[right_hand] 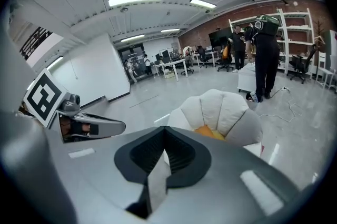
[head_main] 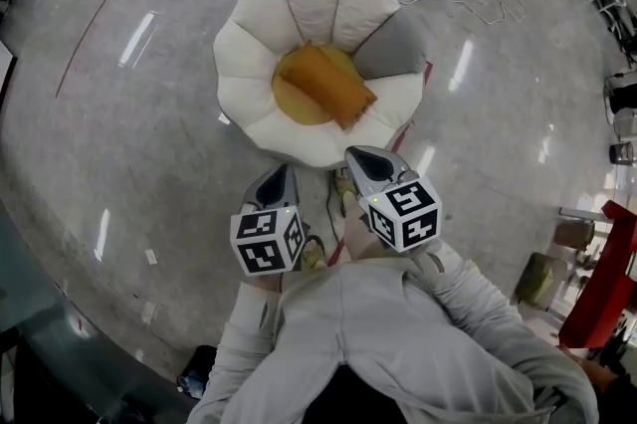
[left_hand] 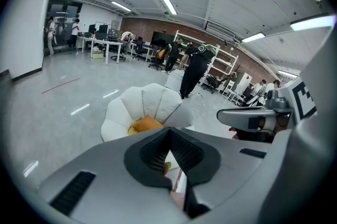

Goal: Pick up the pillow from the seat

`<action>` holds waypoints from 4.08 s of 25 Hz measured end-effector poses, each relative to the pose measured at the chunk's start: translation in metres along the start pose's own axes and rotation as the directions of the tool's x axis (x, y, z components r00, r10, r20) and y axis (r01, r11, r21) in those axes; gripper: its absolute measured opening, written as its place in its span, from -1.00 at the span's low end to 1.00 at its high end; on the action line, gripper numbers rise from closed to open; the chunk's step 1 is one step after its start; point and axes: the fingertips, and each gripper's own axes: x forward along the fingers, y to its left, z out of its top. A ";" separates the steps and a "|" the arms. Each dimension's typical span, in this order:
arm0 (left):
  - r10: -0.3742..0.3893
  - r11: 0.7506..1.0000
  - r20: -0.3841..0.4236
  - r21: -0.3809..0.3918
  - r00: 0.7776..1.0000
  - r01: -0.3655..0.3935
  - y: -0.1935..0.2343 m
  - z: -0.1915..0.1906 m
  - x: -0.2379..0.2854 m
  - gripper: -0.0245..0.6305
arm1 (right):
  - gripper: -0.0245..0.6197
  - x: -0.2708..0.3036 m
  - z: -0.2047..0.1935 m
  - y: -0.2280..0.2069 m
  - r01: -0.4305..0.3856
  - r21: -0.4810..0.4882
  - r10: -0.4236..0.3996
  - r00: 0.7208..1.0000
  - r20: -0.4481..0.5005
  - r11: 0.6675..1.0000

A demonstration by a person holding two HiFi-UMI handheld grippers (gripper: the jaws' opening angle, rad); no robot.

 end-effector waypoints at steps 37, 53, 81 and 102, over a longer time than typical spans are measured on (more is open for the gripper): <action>0.156 0.971 -0.192 -0.149 0.969 -0.186 0.071 -0.038 0.316 -0.91 | 0.00 0.318 -0.130 -0.266 -0.035 -0.048 0.010 0.890 -0.456 0.998; 0.170 0.945 -0.281 -0.224 0.944 -0.237 0.113 -0.129 0.373 -0.91 | 0.86 0.447 -0.237 -0.307 -0.137 -0.125 0.025 0.765 -0.644 0.983; 0.190 0.923 -0.285 -0.273 0.940 -0.269 0.125 -0.143 0.354 -0.91 | 0.45 0.460 -0.259 -0.314 -0.122 -0.311 -0.146 0.688 -0.711 0.943; 0.187 0.923 -0.252 -0.285 0.949 -0.257 0.093 -0.109 0.289 -0.91 | 0.44 0.349 -0.213 -0.259 -0.036 -0.178 -0.091 0.750 -0.655 0.983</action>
